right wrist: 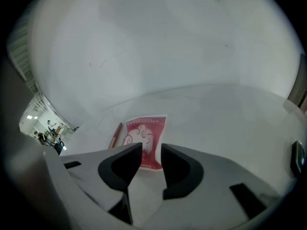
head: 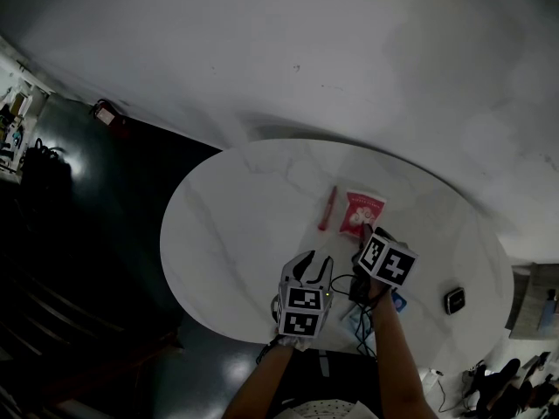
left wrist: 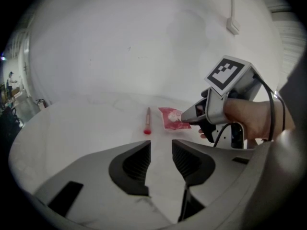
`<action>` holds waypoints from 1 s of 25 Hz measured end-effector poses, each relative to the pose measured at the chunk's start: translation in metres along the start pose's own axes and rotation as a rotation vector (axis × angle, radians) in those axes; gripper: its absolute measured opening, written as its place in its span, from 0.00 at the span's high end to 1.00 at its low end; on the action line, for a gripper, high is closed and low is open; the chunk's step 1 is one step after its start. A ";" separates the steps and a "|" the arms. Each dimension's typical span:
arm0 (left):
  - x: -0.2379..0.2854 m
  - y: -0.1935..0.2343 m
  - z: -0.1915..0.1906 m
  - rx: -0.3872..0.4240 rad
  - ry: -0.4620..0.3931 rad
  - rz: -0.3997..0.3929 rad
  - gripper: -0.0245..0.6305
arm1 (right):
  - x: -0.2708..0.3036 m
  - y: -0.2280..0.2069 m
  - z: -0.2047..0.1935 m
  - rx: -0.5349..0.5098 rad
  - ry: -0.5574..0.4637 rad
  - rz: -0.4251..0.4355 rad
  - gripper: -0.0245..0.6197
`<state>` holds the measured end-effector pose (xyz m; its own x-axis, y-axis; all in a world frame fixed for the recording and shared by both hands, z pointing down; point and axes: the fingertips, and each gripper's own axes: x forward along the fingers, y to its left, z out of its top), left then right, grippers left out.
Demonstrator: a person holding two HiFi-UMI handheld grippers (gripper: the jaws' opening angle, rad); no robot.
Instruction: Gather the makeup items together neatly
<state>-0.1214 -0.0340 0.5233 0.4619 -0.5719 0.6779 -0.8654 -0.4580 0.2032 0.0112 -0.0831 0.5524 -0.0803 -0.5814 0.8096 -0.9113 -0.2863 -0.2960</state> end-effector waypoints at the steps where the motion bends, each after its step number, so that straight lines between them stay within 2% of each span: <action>1: 0.000 -0.001 0.000 -0.001 0.000 -0.001 0.69 | -0.001 0.001 0.001 -0.001 -0.003 0.005 0.72; 18: -0.013 -0.030 -0.002 0.039 -0.021 -0.040 0.69 | -0.061 0.007 0.014 0.026 -0.115 0.088 0.69; 25: -0.020 -0.060 -0.010 0.087 -0.012 -0.097 0.69 | -0.090 -0.015 -0.002 0.046 -0.141 0.063 0.69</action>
<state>-0.0803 0.0113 0.5044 0.5451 -0.5298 0.6497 -0.7968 -0.5684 0.2050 0.0312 -0.0250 0.4847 -0.0759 -0.6996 0.7105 -0.8865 -0.2789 -0.3693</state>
